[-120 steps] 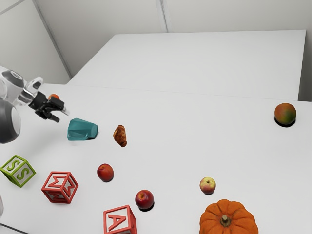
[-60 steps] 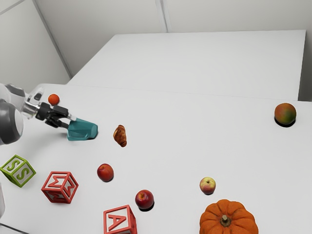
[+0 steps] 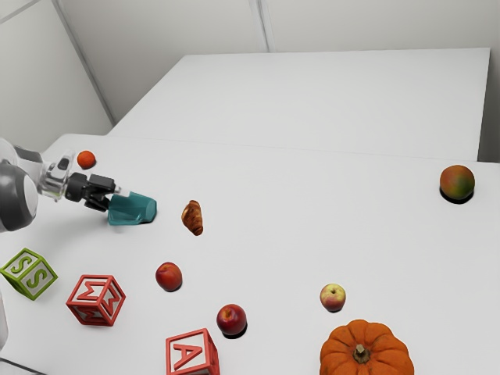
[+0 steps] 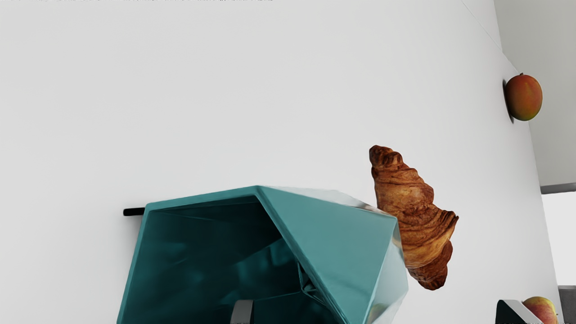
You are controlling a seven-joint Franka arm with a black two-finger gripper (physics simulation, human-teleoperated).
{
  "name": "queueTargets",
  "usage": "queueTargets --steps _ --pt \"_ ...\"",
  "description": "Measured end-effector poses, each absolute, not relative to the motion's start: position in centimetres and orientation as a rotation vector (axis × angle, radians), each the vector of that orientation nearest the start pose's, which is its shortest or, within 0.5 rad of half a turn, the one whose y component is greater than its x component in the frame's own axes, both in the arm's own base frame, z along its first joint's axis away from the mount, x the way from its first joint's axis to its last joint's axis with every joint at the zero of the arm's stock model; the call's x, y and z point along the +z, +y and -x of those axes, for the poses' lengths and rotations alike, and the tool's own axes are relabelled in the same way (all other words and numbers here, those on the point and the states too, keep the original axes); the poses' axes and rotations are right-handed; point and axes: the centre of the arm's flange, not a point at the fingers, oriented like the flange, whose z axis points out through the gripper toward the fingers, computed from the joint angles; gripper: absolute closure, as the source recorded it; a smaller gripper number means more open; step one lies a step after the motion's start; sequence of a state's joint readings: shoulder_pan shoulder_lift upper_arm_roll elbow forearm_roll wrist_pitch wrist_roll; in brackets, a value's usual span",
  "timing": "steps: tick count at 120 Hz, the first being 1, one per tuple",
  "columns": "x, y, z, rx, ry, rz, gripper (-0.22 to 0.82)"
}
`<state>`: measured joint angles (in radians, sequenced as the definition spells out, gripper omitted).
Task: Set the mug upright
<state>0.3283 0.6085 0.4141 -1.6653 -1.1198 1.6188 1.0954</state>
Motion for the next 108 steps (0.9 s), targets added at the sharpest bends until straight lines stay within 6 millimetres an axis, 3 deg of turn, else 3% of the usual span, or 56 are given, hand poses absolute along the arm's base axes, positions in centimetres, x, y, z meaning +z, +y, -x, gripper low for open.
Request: queueTargets --steps 40,64,87,108 --pt "27.2 32.9 -55.2 0.416 0.036 -2.185 0.33" --pt "27.1 32.8 -55.2 0.419 0.030 -2.182 0.60" --pt "27.5 32.7 -55.1 0.424 0.027 -2.188 0.68" --pt "30.2 31.8 -55.7 0.458 -0.015 -2.203 0.76"
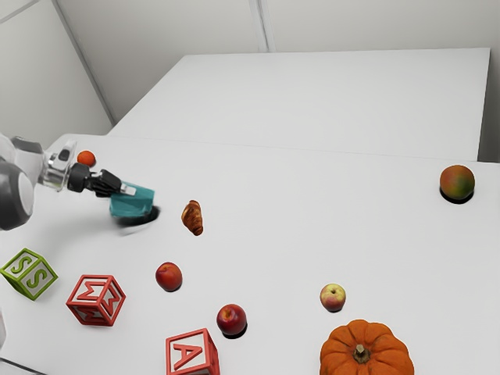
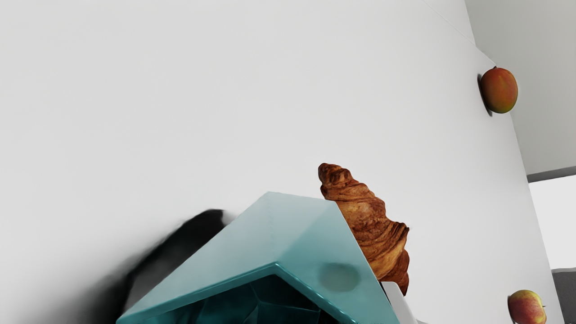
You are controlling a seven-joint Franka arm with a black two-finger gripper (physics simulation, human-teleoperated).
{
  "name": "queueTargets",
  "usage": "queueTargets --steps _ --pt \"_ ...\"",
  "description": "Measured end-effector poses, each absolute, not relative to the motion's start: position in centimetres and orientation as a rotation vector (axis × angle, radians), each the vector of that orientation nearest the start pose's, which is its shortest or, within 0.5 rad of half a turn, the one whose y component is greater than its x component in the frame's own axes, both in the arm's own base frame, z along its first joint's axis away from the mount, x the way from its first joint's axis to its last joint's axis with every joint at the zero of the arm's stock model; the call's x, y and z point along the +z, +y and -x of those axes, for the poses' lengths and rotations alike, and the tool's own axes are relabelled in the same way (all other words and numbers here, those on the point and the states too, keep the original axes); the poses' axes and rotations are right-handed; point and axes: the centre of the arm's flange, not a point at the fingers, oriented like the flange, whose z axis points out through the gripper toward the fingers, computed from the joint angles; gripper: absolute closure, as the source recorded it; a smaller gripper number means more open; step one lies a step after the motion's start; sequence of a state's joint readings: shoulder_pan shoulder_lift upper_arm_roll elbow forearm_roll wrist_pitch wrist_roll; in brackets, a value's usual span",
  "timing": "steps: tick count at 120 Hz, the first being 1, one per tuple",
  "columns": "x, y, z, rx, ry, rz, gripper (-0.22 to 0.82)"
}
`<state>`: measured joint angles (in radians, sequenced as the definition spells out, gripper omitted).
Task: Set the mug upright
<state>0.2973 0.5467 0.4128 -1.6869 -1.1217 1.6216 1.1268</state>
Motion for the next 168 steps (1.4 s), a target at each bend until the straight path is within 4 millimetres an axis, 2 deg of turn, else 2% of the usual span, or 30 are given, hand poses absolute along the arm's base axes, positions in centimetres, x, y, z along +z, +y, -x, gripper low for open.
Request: queueTargets --steps 16,44,67,77,99,107,119,148,168 --pt "33.0 29.5 -56.8 0.484 -0.080 -2.222 0.77" --pt "39.6 22.1 -57.9 0.456 -0.294 -2.351 0.78" --pt "41.9 16.1 -58.0 0.346 -0.483 -2.515 0.79" --pt "42.5 13.7 -58.5 0.290 -0.579 -2.600 0.79" --pt "43.6 10.3 -59.2 0.191 -0.712 -2.765 0.79" --pt "43.8 8.5 -59.1 0.154 -0.753 -2.805 0.79" --pt "43.3 6.3 -58.3 0.086 -0.781 -2.851 0.79" --pt "42.5 2.4 -56.0 -0.034 -0.790 -2.947 0.79" --pt "41.8 -0.6 -55.5 -0.090 -0.803 -3.003 0.79"
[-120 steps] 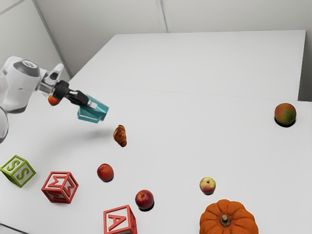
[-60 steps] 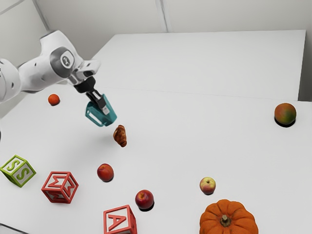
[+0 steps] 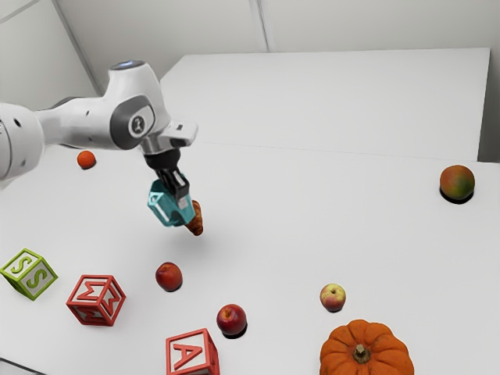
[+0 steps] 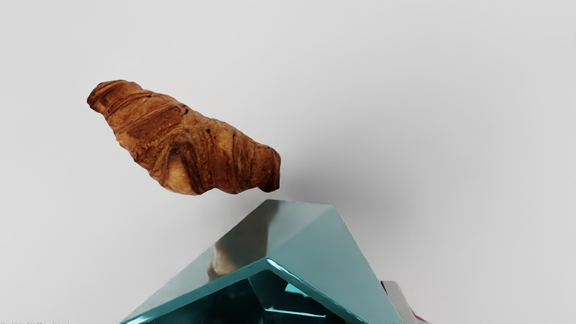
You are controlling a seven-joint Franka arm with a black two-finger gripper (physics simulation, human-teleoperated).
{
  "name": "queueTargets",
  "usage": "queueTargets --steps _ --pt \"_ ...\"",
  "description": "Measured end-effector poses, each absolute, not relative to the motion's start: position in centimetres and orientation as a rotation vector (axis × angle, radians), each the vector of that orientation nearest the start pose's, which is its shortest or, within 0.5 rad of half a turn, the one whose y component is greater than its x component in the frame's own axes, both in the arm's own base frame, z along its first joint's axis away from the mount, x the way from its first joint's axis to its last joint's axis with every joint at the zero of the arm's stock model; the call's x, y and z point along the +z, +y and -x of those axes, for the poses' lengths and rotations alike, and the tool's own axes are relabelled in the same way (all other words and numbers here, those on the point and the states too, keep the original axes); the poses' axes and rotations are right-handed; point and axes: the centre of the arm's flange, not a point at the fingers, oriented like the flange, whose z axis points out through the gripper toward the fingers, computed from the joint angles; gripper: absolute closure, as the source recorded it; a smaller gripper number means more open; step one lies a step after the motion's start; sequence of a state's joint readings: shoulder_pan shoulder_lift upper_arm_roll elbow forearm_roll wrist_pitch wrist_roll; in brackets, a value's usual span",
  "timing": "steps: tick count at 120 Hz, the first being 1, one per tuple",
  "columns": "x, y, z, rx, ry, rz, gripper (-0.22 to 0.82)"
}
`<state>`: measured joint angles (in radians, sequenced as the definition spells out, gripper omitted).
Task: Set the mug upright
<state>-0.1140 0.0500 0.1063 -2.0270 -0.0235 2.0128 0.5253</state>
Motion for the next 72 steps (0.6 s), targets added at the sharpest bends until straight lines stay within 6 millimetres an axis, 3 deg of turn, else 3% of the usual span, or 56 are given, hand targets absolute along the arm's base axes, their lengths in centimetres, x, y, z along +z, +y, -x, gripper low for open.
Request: queueTargets --steps 47,72 --pt "39.9 -4.0 -54.8 0.165 0.706 3.009 0.79" --pt "37.8 -5.2 -54.3 0.184 0.666 2.993 0.79"
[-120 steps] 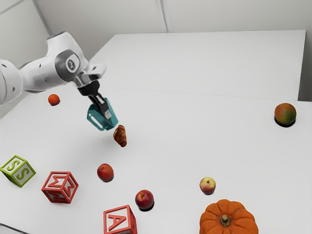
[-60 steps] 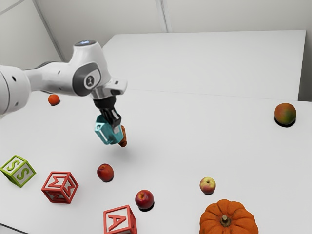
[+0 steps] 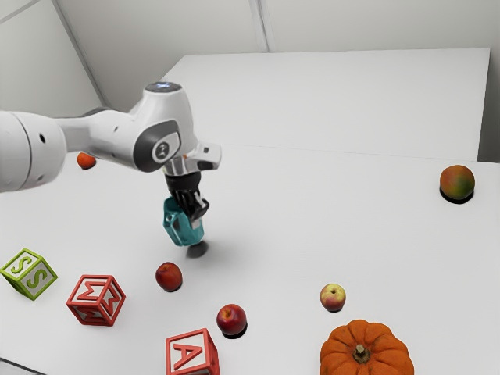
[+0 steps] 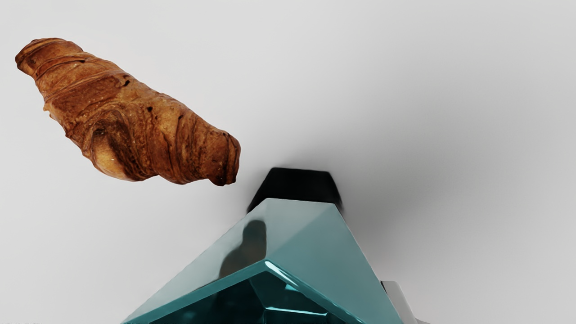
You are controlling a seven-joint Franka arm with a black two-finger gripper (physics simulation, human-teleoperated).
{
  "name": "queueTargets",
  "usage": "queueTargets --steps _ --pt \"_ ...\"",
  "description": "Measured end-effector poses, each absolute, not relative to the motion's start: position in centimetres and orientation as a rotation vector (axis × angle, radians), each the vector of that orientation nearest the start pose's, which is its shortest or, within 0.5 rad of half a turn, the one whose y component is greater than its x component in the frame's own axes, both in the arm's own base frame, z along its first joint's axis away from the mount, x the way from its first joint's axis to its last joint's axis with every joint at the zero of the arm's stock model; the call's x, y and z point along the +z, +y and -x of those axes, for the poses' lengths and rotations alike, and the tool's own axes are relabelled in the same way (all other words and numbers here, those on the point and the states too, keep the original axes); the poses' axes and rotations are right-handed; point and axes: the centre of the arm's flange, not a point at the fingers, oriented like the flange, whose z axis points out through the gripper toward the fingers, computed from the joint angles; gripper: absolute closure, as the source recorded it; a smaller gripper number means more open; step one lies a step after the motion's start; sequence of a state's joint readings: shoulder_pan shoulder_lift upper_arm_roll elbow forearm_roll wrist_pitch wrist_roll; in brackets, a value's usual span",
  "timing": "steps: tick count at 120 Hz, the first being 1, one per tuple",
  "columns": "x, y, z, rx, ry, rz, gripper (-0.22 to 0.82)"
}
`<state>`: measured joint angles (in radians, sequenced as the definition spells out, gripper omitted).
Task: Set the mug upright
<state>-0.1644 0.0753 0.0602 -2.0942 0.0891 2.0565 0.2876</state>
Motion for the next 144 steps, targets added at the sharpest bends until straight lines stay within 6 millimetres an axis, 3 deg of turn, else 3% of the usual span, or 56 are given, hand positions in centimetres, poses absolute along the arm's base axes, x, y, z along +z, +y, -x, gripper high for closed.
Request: queueTargets --steps 29,144 --pt "35.9 -6.9 -52.8 0.171 0.661 2.954 0.79" --pt "33.1 -6.7 -52.4 0.050 0.518 2.965 0.78"
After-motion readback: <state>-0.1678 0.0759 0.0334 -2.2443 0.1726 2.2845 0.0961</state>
